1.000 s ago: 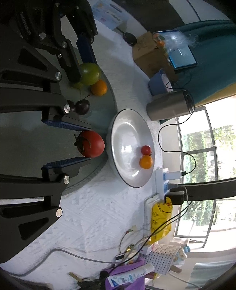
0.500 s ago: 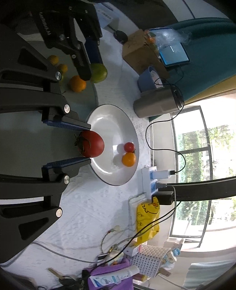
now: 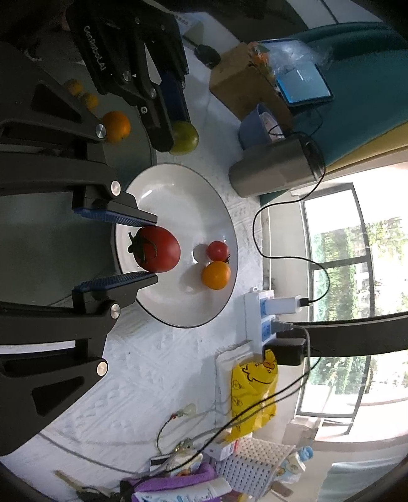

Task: Organize fruits
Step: 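Lift the lime and tomato and carry both over the white bowl, then open the left tool to drop the lime while the right tool releases the tomato in the bowl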

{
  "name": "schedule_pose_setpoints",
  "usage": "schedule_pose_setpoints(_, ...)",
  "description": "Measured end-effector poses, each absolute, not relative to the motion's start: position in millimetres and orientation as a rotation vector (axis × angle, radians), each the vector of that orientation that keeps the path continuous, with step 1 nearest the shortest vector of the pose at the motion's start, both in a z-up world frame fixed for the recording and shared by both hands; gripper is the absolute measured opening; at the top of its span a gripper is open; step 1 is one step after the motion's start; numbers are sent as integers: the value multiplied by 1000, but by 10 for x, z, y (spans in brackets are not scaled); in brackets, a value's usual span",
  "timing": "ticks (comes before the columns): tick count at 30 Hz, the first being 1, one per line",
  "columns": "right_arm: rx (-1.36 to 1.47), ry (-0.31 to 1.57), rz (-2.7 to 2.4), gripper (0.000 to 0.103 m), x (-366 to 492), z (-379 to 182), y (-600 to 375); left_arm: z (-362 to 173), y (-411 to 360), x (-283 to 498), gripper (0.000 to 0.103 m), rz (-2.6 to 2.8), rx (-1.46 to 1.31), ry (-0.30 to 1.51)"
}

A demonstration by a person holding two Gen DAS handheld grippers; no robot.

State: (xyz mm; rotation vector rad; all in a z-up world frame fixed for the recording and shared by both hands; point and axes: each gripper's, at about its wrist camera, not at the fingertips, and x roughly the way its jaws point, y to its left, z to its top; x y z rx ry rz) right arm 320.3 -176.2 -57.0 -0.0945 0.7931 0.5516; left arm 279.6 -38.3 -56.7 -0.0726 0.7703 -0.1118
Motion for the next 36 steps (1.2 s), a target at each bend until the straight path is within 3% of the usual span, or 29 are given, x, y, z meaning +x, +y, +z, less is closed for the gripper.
schedule_pose_setpoints(14,-98,825,551,32,3484,-782,-1682,-800,-300,3214,34,-97,-100,867)
schedule_pose_setpoints(20,-114,809,526,32,3511,-766,-1669,-795,-267,3220,38,-85,-106,865)
schedule_pose_setpoints(22,-112,805,518,33,3503,-753,-1684,-775,-249,3210,45,-88,-115,861)
schedule_pose_setpoints(36,-121,770,512,33,3247,-567,-1677,-587,-180,2914,45,-79,-126,818)
